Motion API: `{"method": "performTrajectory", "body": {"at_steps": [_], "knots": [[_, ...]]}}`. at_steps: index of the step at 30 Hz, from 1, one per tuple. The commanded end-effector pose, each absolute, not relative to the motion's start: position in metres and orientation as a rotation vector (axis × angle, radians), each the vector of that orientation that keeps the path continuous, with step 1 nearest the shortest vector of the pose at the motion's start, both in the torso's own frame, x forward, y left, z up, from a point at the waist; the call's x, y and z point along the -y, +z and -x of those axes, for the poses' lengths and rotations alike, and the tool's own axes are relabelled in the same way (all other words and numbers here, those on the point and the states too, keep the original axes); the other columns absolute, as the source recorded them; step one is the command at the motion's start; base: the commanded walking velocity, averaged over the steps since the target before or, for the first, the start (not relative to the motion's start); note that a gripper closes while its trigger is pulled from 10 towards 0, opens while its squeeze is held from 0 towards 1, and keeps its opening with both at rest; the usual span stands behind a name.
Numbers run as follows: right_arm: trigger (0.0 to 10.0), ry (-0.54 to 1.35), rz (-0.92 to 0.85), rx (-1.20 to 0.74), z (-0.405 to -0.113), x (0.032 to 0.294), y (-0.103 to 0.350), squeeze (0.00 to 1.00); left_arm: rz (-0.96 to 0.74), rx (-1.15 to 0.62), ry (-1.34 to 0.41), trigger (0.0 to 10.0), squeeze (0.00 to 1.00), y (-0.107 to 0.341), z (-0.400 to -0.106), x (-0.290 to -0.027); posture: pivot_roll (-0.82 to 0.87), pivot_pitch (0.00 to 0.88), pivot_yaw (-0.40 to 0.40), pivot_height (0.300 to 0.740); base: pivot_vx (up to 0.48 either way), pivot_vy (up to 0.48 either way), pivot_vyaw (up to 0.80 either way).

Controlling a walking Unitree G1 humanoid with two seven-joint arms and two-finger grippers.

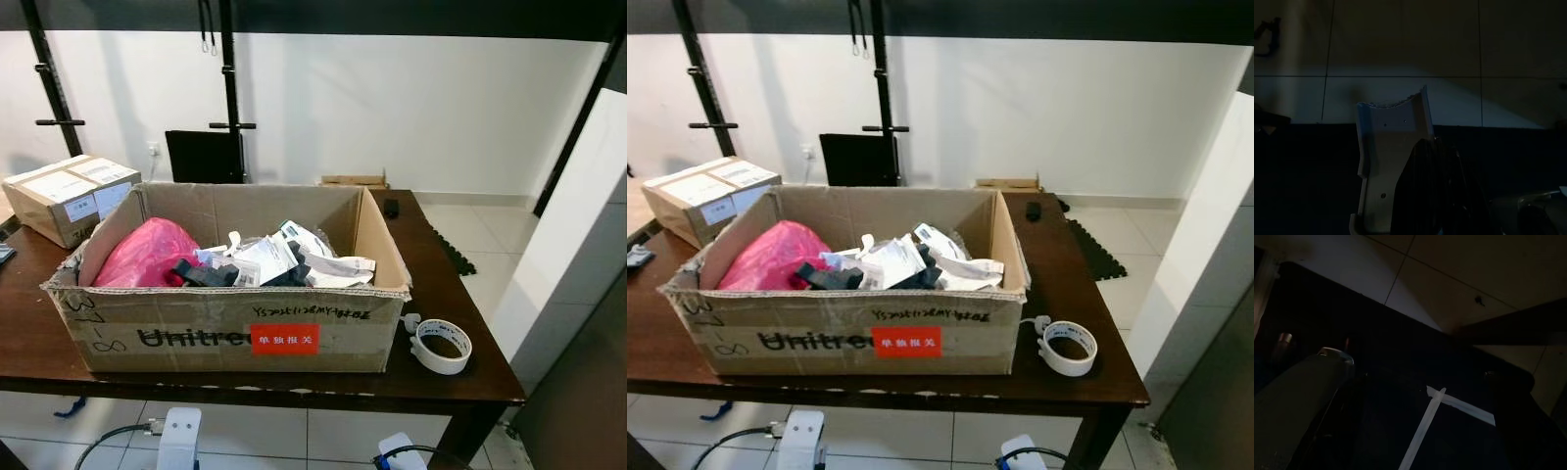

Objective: Picking trash to rubbish bin

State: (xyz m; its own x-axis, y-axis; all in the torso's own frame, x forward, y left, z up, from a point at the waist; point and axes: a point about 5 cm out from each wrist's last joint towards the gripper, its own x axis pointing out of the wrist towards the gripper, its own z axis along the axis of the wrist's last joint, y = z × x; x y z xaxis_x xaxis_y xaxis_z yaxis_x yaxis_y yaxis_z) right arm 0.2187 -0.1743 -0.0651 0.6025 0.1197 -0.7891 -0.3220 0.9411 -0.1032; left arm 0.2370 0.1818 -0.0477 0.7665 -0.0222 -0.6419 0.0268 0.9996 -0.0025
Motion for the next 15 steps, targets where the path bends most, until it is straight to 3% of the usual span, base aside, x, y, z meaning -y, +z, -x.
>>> {"method": "performTrajectory", "body": {"at_steps": [1, 8, 15], "knots": [[10.0, 0.269, 0.242, -0.902, -0.2162, 0.1722, -0.0669, 0.0, 0.006, -0.714, -0.023, 10.0, 0.0, -0.0496, -0.2345, -0.183, 0.02, 0.068, -0.052, 0.74, 0.0, 0.48, 0.0], [10.0, 0.268, 0.245, -0.902, -0.2165, 0.1733, -0.0666, 0.0, -0.008, -0.702, -0.028, 10.0, 0.0, -0.0479, -0.2364, -0.1829, 0.02, 0.068, -0.052, 0.74, 0.0, 0.47, 0.0], [10.0, 0.269, 0.246, -0.903, -0.2167, 0.1732, -0.0666, 0.0, -0.016, -0.694, -0.025, 10.0, 0.0, -0.0462, -0.2387, -0.1839, 0.02, 0.063, -0.048, 0.74, 0.0, 0.0, 0.0]]}}
